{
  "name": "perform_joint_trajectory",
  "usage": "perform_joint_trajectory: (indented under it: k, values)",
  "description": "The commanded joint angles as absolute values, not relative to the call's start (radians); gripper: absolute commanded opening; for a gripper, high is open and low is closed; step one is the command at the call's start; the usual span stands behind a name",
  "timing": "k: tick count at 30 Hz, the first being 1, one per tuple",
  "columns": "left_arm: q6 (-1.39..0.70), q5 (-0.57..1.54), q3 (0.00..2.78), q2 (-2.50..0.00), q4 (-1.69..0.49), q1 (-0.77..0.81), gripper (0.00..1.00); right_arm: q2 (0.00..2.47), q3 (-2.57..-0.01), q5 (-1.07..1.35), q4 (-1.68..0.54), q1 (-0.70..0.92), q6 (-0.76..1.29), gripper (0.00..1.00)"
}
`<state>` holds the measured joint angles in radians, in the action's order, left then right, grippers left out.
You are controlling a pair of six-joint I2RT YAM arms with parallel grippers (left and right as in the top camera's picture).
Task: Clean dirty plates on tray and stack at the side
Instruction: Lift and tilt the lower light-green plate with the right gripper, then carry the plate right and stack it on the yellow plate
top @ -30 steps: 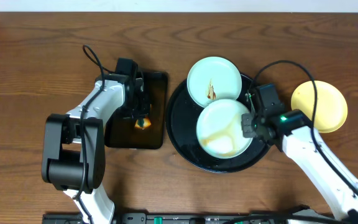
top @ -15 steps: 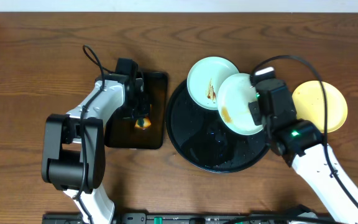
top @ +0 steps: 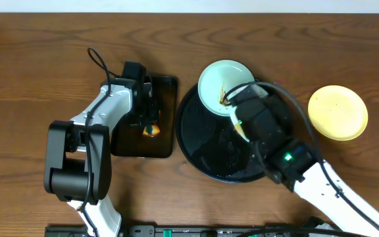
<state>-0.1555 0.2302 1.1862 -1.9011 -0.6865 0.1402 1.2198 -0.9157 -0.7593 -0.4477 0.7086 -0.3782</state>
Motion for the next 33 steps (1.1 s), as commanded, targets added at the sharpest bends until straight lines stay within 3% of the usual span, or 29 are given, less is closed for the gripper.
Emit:
perform_joint_trajectory:
  k: [1,11,18,25,33]
  values:
    - [-0.139,0.242,1.174,-1.909,-0.698,0.141,0.08,1.209,-0.937,-0.830,-0.442,0.764,-0.464,0.01]
    - [-0.140,0.243,1.174,-1.909,-0.698,0.141,0.08,1.209,-0.937,-0.930,-0.424,0.779,-0.507,0.01]
    - [-0.140,0.242,1.174,-1.909,-0.698,0.141,0.08,1.211,-0.937,-0.875,-0.409,0.739,-0.355,0.01]
    - [-0.140,0.243,1.174,-1.909,-0.698,0.141,0.08,1.211,-0.937,-0.873,-0.358,0.530,-0.204,0.01]
    - [-0.140,0.243,1.174,-1.909,-0.699,0.141,0.08,1.211,-0.937,-0.562,-0.318,0.081,0.001,0.01]
